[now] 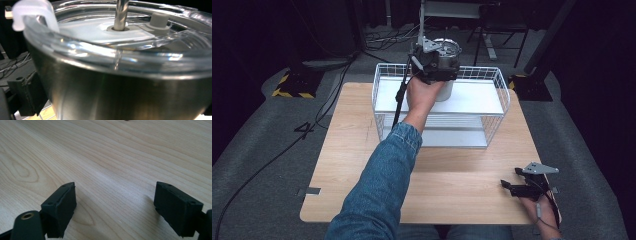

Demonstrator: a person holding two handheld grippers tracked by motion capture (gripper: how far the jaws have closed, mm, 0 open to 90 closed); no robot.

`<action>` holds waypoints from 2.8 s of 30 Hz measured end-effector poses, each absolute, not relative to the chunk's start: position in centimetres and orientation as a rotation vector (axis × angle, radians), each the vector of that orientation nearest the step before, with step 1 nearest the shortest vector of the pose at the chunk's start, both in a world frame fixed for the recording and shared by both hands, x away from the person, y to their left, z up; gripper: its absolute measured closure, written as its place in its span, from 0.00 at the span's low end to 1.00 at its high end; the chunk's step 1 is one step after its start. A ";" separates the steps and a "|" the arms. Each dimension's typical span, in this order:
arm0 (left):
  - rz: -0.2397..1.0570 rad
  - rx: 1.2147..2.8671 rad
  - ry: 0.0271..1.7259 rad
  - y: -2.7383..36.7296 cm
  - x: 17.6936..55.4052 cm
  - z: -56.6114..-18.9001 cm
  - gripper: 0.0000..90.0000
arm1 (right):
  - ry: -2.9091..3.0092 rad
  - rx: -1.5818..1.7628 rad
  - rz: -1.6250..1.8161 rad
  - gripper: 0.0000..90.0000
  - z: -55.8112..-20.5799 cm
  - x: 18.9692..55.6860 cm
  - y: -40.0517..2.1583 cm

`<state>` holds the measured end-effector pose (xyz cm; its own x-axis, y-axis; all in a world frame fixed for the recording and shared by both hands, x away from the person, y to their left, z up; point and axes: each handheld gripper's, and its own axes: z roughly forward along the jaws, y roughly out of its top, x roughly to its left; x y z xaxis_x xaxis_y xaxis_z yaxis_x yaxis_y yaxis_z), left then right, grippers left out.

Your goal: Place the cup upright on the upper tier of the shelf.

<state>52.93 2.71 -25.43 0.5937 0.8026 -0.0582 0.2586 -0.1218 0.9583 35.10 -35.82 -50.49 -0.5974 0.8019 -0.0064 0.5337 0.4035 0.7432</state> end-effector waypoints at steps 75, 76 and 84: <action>0.565 1.747 0.735 16.4 34.5 -31.0 0.00 | 2.308 1.156 1.015 0.18 -50.5 35.2 -35.7; 0.564 1.754 0.736 16.7 34.5 -31.4 0.00 | 2.308 1.156 1.015 0.18 -50.5 35.2 -35.7; 0.553 1.783 0.766 18.5 33.6 -34.5 0.00 | 2.308 1.156 1.015 0.18 -50.5 35.2 -35.7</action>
<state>33.63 18.53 -34.54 0.6858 0.7278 0.0045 0.2337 -0.2260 0.9457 35.21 -35.68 -50.50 -0.5972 0.8021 -0.0046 0.5389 0.4055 0.7383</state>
